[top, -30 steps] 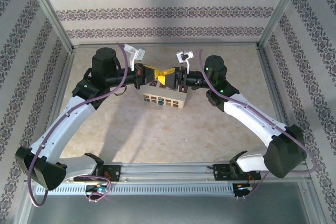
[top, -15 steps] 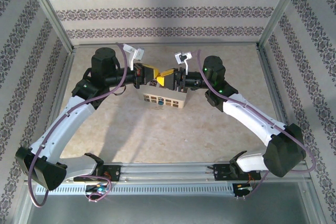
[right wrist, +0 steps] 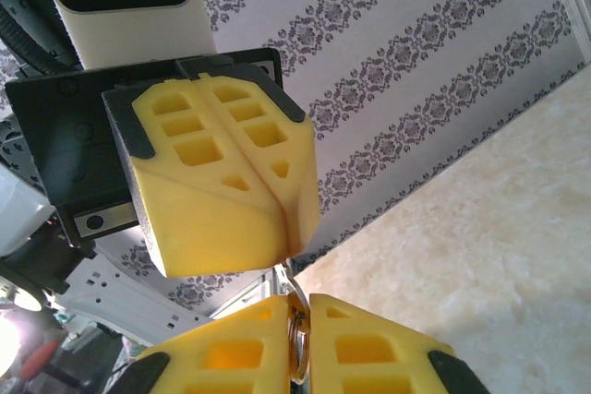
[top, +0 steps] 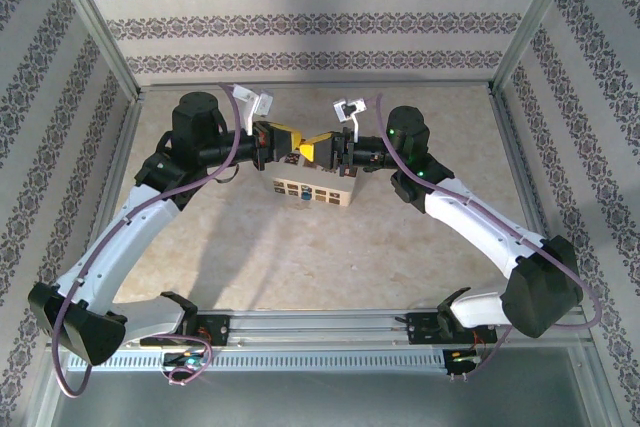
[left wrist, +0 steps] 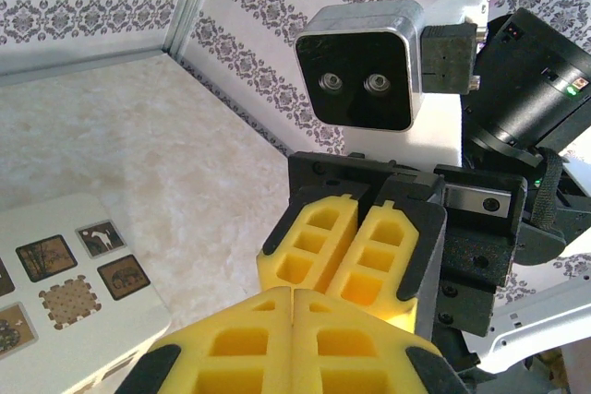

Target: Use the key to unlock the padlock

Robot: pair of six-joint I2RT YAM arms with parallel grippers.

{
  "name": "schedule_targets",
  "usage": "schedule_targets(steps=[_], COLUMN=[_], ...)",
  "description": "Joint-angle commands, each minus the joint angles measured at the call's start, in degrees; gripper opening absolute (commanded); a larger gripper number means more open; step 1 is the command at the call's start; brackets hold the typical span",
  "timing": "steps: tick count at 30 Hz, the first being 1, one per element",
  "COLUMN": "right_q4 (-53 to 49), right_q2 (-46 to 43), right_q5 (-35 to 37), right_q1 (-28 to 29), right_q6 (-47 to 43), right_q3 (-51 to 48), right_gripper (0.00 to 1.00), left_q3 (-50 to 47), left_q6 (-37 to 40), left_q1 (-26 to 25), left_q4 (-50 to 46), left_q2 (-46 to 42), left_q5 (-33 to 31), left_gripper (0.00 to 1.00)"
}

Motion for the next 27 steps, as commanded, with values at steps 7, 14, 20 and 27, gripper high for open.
schedule_targets(steps=[7,14,20,27], right_q4=[1.05,-2.57,-9.66,-21.59], right_q2=[-0.74,-1.83,-4.35,-9.15], right_q5=[-0.54,1.88,6.45,14.19], right_q1=[0.0,-0.5,-4.12,-10.2], right_q6=[-0.54,-3.05,-5.42,-9.42], right_q3=[0.51,-0.06,-1.72,-4.06], right_gripper=[0.0,0.0,0.0,0.0], left_q3=[-0.93,-1.43,-3.01,-1.23], left_q6=[0.75,0.19,0.17,7.57], left_q1=[1.02,1.71,3.13,1.73], left_q4=[0.52,0.96,-0.74,-10.01], left_q2=[-1.36,-3.08,-4.7,1.02], left_q5=[-0.57,-4.49,-11.17,-19.8], left_gripper=[0.09,0.4,0.61,0.67])
